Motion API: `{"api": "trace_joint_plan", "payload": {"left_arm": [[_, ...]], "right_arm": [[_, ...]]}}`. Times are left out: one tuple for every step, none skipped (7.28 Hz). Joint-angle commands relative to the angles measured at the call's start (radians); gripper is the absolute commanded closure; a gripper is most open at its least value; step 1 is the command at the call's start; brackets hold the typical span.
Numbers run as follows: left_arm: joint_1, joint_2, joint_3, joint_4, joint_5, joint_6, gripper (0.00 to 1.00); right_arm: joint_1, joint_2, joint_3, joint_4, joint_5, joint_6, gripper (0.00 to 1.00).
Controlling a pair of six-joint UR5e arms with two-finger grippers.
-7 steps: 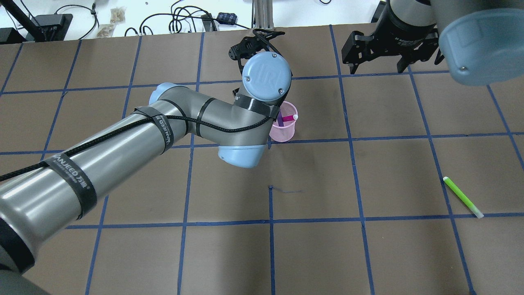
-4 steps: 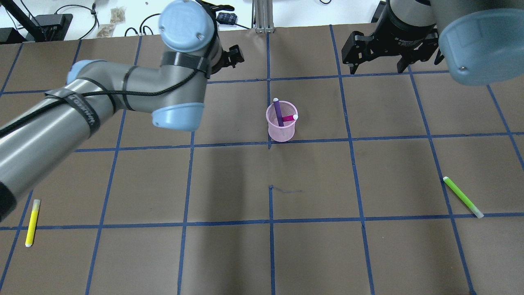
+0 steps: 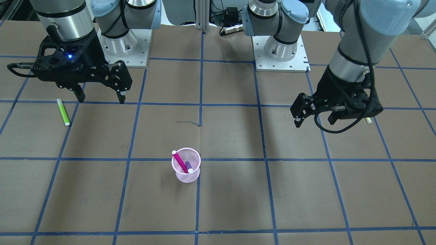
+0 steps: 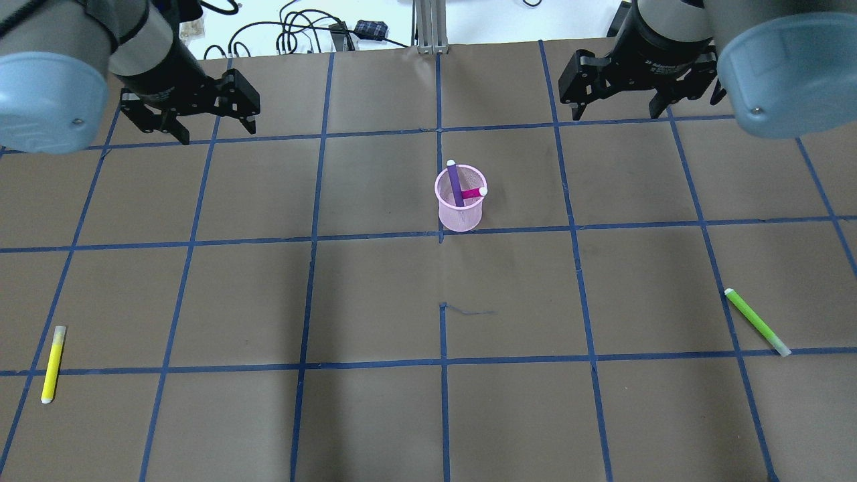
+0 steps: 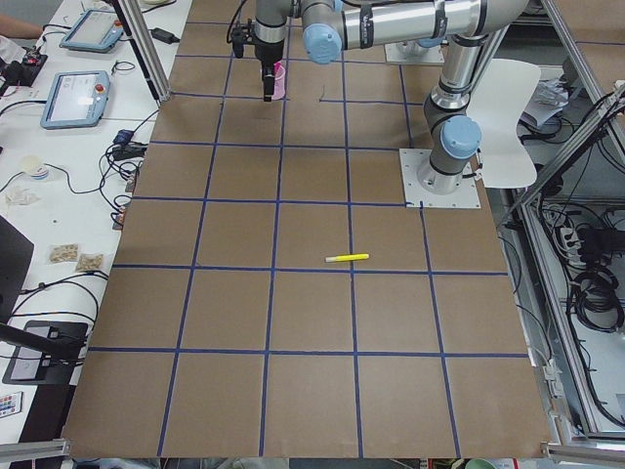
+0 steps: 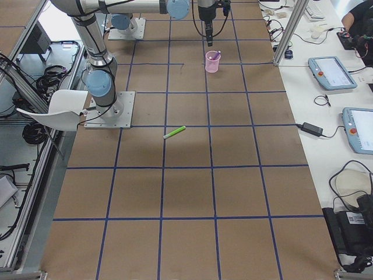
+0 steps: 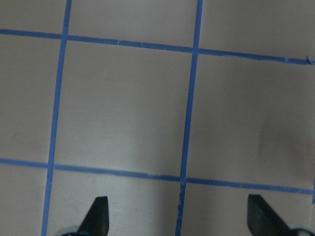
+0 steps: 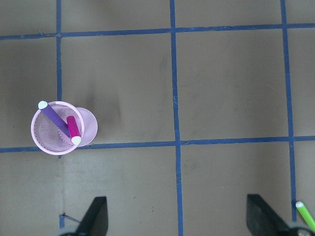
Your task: Insert purple and pink pens into pink cup
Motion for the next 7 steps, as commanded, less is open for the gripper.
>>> {"api": "trace_joint_plan", "payload": {"left_arm": [[-0.052,0.086,0.049,-0.139,-0.007,-0.005,0.0],[-0.144,0.08,0.049,-0.139,0.043,-0.052,0.0],[-0.207,0.064,0.055,-0.117,0.17,-0.089,0.0],[-0.174,0.076,0.068,-0.119,0.118,-0.088,0.0],[-0.085,0.088,0.071,-0.128,0.019,-0.085,0.0],[-0.008,0.091,0.071,-0.162,-0.017,-0.051,0.0],[-0.002,0.094,0.069,-0.199,-0.005,0.015,0.0]], "right_arm": [[-0.005,0.001,-0.014,-0.002,0.006,0.0,0.0],[-0.005,0.007,-0.029,-0.001,0.005,0.002,0.0],[-0.005,0.013,-0.045,0.016,0.0,0.002,0.0],[-0.005,0.013,-0.045,0.016,0.0,0.002,0.0],[-0.005,0.013,-0.042,0.016,0.0,0.002,0.0],[-0.005,0.013,-0.037,0.013,0.0,0.0,0.0],[-0.005,0.013,-0.036,0.013,0.0,0.0,0.0]]}}
